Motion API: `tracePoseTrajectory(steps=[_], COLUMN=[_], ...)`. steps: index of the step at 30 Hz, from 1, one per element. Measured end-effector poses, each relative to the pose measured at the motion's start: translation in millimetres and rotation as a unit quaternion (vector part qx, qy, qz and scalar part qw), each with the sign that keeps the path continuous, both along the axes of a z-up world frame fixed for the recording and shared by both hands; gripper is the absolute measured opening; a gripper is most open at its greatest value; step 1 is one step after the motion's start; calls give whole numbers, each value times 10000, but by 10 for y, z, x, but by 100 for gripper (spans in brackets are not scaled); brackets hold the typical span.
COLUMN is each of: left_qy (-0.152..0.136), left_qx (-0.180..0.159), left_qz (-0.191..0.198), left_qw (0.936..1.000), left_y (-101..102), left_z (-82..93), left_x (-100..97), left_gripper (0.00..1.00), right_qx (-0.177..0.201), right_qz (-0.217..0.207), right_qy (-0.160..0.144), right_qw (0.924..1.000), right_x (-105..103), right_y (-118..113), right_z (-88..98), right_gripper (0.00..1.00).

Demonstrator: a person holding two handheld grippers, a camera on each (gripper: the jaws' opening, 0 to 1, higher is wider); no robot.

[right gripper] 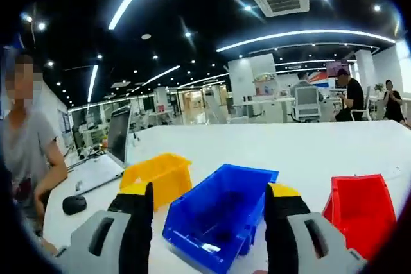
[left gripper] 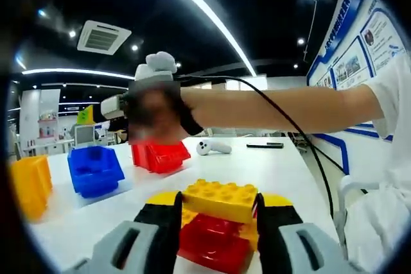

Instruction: Take apart the toy blocks one by one and place each separated block into its matching bin, sorting the blocks by their type until all the connected pieces are disassembled and separated into the correct bins

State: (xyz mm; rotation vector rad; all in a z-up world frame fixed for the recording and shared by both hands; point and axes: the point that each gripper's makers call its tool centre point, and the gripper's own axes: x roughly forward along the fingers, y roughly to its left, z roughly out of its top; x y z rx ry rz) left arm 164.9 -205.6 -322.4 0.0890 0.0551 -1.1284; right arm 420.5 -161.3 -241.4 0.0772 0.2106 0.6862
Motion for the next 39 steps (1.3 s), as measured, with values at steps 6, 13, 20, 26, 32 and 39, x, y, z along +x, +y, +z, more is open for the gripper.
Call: tracePoseTrajectory(steps=[6, 13, 20, 26, 32, 39], left_qy=[-66, -22, 48, 68, 73, 97], left_qx=[116, 233, 222, 247, 334, 340], left_qz=[22, 123, 206, 328, 445, 457], left_qw=[9999, 9996, 9995, 9991, 9984, 9983], left_y=[3, 31, 39, 82, 114, 104], left_z=[-29, -70, -71, -81, -116, -124], left_x=[17, 65, 70, 81, 105, 76], left_gripper=[48, 53, 58, 58, 58, 55], right_qx=[-94, -102, -513, -669, -961, -1156], right_qz=[231, 666, 1291, 1518, 1752, 1814], right_qy=[-162, -209, -89, 21, 274, 566], right_qw=[9996, 9975, 9903, 9861, 9795, 9750], right_x=[-259, -667, -1364, -1845, -2218, -2369], right_y=[-105, -196, -272, -381, -414, -315], right_z=[89, 185, -50, -228, -478, -679], right_gripper=[62, 62, 63, 63, 61, 56])
